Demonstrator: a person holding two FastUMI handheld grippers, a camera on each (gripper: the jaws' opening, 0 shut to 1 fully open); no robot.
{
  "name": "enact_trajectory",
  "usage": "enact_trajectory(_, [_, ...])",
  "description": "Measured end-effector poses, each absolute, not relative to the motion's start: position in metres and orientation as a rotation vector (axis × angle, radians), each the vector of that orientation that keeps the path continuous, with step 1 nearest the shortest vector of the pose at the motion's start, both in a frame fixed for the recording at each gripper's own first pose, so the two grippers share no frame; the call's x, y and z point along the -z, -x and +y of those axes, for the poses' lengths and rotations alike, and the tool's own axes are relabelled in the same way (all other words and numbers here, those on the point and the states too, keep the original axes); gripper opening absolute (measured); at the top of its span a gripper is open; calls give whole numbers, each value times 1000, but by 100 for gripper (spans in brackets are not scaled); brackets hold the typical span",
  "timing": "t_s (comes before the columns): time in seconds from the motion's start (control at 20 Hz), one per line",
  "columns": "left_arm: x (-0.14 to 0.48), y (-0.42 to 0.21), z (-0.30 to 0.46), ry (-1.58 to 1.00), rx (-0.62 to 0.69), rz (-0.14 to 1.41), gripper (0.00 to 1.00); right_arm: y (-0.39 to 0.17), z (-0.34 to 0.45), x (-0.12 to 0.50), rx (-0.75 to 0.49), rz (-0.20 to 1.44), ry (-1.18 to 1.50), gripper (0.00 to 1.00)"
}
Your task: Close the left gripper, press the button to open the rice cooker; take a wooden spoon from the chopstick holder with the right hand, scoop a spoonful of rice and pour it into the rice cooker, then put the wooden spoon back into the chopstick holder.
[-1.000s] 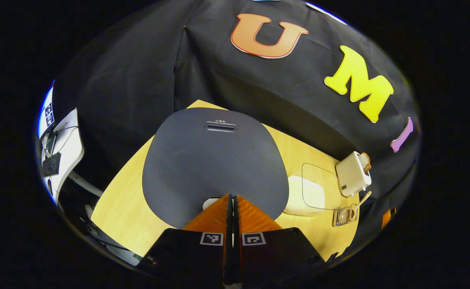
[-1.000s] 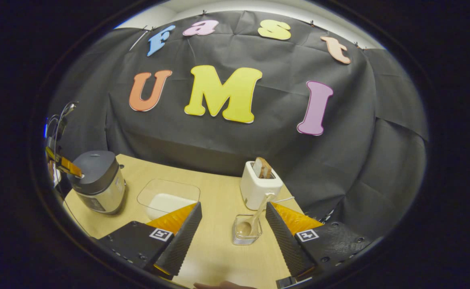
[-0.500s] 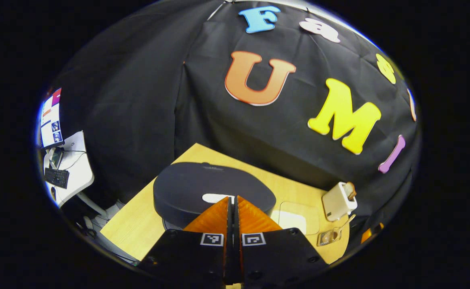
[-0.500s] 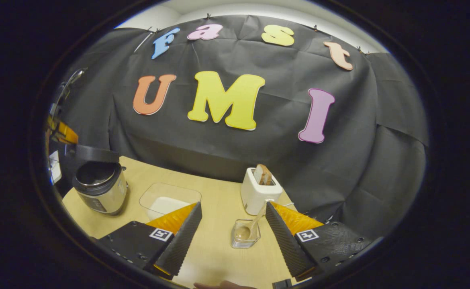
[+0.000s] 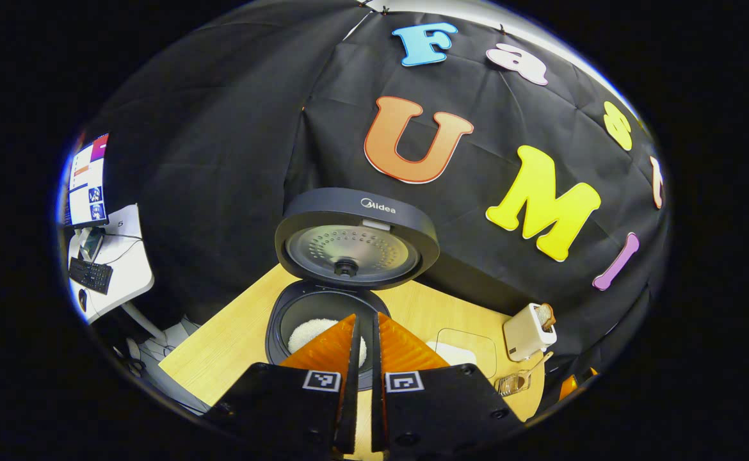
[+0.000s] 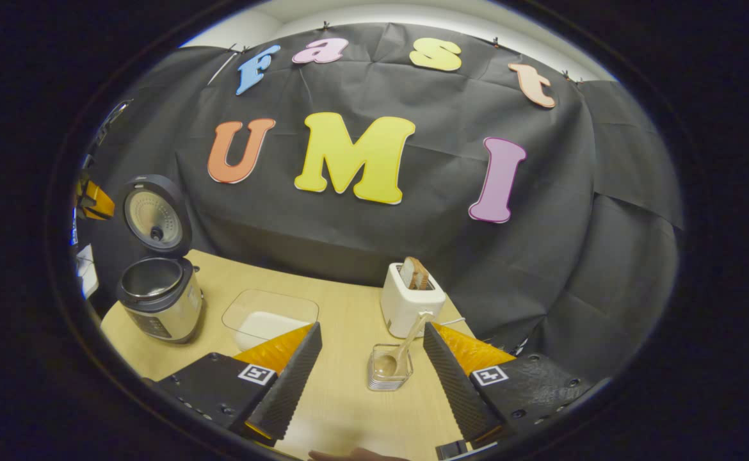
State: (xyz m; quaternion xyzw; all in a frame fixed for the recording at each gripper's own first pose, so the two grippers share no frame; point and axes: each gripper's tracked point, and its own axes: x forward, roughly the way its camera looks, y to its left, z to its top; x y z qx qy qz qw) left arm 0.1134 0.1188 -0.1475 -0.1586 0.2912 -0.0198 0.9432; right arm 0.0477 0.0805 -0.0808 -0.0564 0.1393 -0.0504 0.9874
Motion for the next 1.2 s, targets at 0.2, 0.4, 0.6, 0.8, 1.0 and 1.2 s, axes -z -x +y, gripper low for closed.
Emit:
enact_trajectory(0.2, [165,-107,117,241,65,601,17,-47,87,82,104,290,113,95])
enact_trajectory(0.4, [175,-103,94,182,121,590,25,-52,88,83,128,311,102,95])
enact_trajectory(0.6, [183,-106,76,161,173,580,52,-58,87,81,176,313,93,95])
enact_trajectory(0.8, [189,-112,71,102,175,548,58,-67,81,89,192,320,107,95])
enact_trajectory(1.0, [185,-109,52,41,164,508,63,-85,65,103,152,349,117,95])
enact_trajectory(1.2, [168,-103,8,-34,189,402,77,-109,28,125,115,384,98,98])
